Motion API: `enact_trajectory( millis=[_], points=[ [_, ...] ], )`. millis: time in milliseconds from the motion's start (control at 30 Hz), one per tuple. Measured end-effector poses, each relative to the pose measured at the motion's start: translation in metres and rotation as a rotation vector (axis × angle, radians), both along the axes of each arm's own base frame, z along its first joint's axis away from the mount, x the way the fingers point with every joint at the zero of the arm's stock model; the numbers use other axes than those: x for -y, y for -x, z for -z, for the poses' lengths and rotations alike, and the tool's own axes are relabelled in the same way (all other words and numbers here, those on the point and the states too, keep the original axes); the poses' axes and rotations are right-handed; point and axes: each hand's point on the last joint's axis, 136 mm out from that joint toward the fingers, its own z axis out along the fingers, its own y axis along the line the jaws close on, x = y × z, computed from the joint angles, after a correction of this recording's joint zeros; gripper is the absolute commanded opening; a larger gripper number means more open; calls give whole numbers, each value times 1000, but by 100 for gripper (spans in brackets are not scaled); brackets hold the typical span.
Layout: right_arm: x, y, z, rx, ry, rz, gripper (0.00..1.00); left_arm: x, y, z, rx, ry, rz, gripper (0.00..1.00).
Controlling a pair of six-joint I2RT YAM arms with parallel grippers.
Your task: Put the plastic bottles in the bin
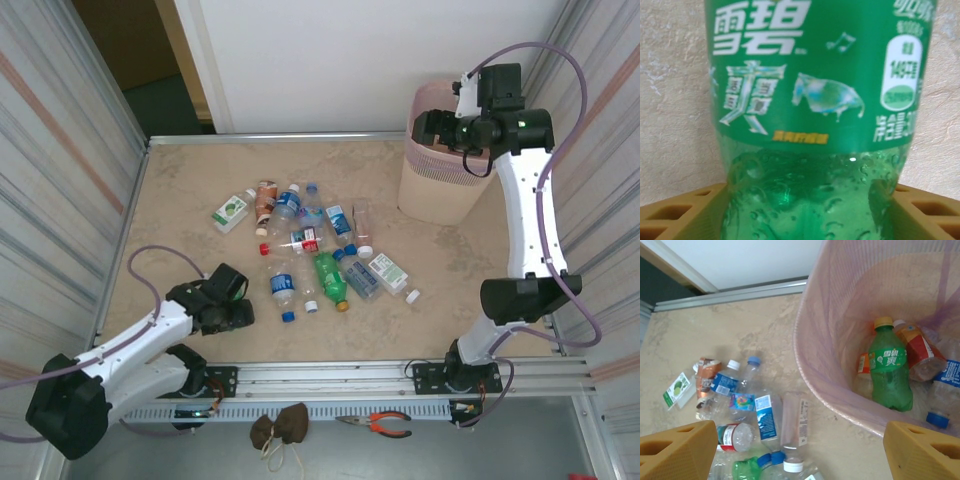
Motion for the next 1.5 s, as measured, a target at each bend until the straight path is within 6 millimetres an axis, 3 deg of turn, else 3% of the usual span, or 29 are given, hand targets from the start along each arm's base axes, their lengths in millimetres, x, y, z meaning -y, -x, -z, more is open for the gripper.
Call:
enact_trajectory(
  millis=[667, 867, 1167, 1500],
  points=[
    [-1, 3, -1, 11, -2, -2, 85, 4, -3, -2, 17, 18, 17, 58],
    [-4, 4, -4, 21, -4, -8, 85, 10, -9, -14, 85, 66, 37, 56],
    [-9, 20, -19, 81, -33, -36, 84, 38, -31, -66, 358, 265, 140, 55],
    [-37, 52, -30, 215, -193, -165, 83, 70, -42, -157, 772, 482, 354, 51]
  ],
)
